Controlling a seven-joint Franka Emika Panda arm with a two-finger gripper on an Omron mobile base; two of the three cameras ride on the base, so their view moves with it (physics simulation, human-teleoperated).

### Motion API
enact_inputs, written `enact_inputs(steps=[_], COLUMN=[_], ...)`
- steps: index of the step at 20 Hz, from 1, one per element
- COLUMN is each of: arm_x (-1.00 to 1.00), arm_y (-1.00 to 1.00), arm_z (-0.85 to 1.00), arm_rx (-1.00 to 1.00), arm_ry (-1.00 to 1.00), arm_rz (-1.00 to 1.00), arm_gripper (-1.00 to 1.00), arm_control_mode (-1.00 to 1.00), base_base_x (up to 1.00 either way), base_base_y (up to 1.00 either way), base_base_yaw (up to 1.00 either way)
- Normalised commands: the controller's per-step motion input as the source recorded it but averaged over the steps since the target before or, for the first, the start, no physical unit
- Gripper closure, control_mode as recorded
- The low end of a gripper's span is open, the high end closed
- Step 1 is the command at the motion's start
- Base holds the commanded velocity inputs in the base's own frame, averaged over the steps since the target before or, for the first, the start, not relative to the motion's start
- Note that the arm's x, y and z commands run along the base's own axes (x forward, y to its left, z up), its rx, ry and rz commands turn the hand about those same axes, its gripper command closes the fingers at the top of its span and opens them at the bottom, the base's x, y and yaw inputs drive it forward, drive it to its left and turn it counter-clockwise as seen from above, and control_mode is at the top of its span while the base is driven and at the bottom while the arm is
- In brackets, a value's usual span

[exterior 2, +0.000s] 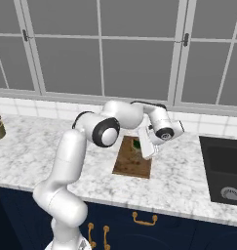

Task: Pick up the sponge from the counter and clean the cutting board by briefly scrubbing or pressing down on the cutting board. Once finished, release the sponge.

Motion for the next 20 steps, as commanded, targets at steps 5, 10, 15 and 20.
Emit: enact_inputs(steps=[5, 10, 15, 20], arm_x=[-0.37, -0.98, -0.52, -0.76], arm_y=[0.00, 0.80, 1.00, 1.00], arm_z=[-0.90, -0.70, -0.52, -0.45], arm_rx=[0.04, 0.03, -0.01, -0.05], arm_ry=[-0.05, -0.03, 0.11, 0.12], arm_rz=[0.08, 0.10, 0.06, 0.10], arm_gripper=[1.00, 1.00, 1.00, 1.00], arm_control_mode=[-1.00, -1.00, -1.00, -1.00], base_base_x=[0.00, 0.00, 0.00, 0.00], base_base_y=[0.00, 0.00, 0.00, 0.00], base_base_yaw=[0.00, 0.00, 0.00, 0.00])
